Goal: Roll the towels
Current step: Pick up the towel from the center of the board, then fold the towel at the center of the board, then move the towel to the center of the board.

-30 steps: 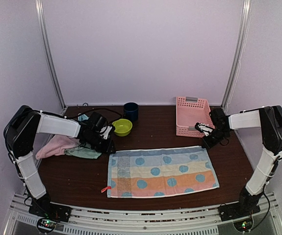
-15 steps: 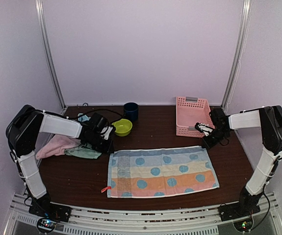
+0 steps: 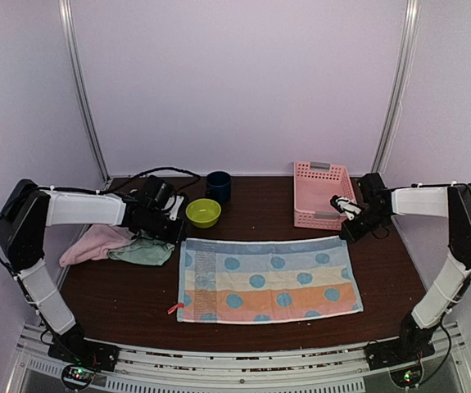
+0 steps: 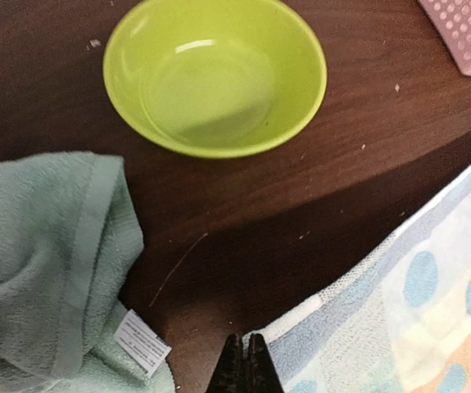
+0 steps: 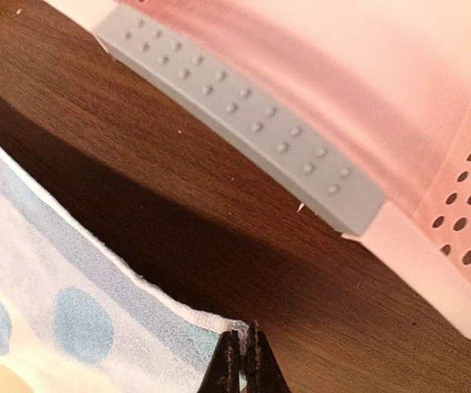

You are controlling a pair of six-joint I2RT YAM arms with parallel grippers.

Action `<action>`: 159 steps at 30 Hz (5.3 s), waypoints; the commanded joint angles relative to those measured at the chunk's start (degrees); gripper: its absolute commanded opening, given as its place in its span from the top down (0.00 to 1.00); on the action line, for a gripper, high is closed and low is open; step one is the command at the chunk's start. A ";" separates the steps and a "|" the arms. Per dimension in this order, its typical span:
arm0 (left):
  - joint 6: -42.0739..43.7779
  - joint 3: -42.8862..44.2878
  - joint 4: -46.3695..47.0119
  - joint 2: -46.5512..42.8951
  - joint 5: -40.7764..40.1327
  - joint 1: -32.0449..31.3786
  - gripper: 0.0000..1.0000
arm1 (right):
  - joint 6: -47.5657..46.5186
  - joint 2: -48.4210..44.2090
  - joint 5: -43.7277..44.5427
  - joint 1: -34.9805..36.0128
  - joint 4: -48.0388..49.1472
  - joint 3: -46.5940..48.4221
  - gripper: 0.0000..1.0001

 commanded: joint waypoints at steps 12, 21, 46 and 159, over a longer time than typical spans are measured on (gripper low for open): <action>2.12 -1.69 1.12 -9.96 -0.68 -0.09 1.00 | -1.76 -7.68 -4.51 -0.69 -2.31 0.18 1.00; 1.02 -7.51 0.80 -16.51 3.44 -0.12 1.00 | -8.47 -13.91 -8.90 -0.69 -5.49 -4.37 1.00; 3.44 -17.42 -9.46 -24.44 19.82 -0.07 1.00 | -33.93 -25.00 -15.59 -0.43 -24.96 -12.71 1.00; -2.68 -10.43 -2.98 -4.00 5.28 -10.09 1.00 | -18.54 -10.43 -4.05 3.70 -8.55 -10.54 0.84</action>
